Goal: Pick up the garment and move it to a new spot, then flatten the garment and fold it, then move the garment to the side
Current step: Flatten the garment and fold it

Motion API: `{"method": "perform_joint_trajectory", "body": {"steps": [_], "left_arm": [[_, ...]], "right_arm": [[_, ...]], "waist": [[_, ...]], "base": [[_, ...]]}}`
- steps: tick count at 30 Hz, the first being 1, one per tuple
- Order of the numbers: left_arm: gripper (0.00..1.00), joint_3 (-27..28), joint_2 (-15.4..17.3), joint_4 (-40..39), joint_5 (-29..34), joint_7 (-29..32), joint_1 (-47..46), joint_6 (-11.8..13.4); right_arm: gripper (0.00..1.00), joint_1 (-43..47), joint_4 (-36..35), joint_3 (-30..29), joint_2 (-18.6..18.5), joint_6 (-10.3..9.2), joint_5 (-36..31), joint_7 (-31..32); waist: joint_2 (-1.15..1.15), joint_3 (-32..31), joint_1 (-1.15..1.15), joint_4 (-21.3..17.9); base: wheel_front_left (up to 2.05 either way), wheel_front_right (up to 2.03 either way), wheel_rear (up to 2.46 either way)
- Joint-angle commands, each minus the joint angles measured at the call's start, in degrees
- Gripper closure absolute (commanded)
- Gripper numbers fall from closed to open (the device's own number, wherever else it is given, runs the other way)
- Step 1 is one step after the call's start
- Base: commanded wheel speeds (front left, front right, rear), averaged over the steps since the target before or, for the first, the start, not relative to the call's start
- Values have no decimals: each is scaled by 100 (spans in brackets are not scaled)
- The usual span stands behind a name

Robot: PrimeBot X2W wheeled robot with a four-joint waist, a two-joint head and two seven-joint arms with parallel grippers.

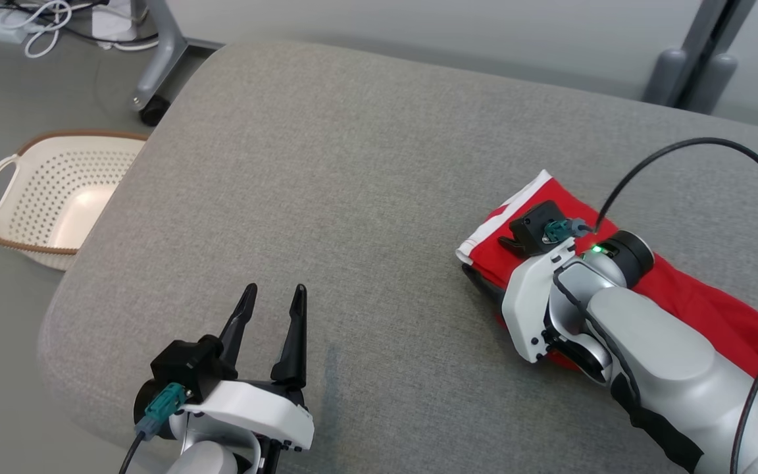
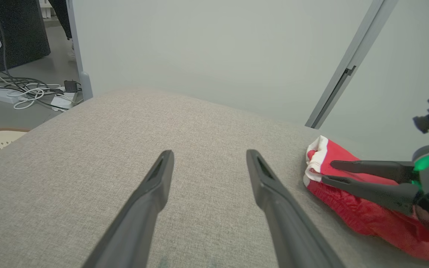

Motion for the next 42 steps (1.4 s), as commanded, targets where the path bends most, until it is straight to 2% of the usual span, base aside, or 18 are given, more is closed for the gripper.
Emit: {"method": "perform_joint_trajectory", "body": {"steps": [1,8,9,10,11,12,14,15,22,29,33,35,38,42], "left_arm": [[0,40,-13,50,43,-27,-126,-52],[0,120,-124,187,103,-50,-133,-158],[0,140,-133,202,109,-52,-128,-152],[0,158,-141,215,114,-54,-126,-155],[0,175,-149,229,126,-55,-125,-163],[0,191,-152,237,145,-56,-122,-172],[0,234,-146,250,161,-53,-100,-182],[0,247,-143,259,169,-53,-90,-192],[0,299,-112,287,223,-55,-57,-218],[0,366,65,264,230,-16,78,-156],[0,385,165,176,210,79,178,-99],[0,423,270,86,178,148,249,-64],[0,442,334,10,134,232,337,-36],[0,486,414,-59,82,334,459,30]], "right_arm": [[0,-132,251,89,36,-1,-29,-39],[0,-451,1050,168,278,-1,-18,-362],[13,-480,1146,156,320,-1,-38,-443],[36,-512,1242,139,353,-1,-53,-511],[54,-548,1344,107,377,-1,-52,-597],[58,-577,1430,78,407,-1,-48,-675],[83,-601,1549,55,494,-1,-7,-802],[100,-608,1581,48,528,-1,14,-874],[100,-512,1637,4,601,-1,234,-1361],[100,30,832,-66,466,-1,811,-2050],[100,517,-38,-98,45,-1,1266,-2161],[100,938,-734,-237,-323,-1,1705,-2114],[100,1360,-1616,-166,-770,0,2132,-1745],[100,1867,-2814,-8,-1590,0,2558,-1186]], "waist": [[0,145,0,151],[0,225,0,231],[0,225,0,225],[0,222,0,213],[0,214,0,196],[0,199,0,173],[0,168,0,107],[0,150,0,71],[0,-8,0,-184],[0,-389,0,-716],[0,-603,0,-1103],[0,-737,0,-1408],[0,-834,0,-1693],[0,-928,0,-2028]], "base": [[0,0,0],[0,0,0],[0,0,0],[0,0,0],[0,0,0],[0,0,0],[0,0,0],[0,0,0],[0,0,0],[0,0,0],[0,0,0],[0,0,0],[0,0,0],[0,0,0]]}}
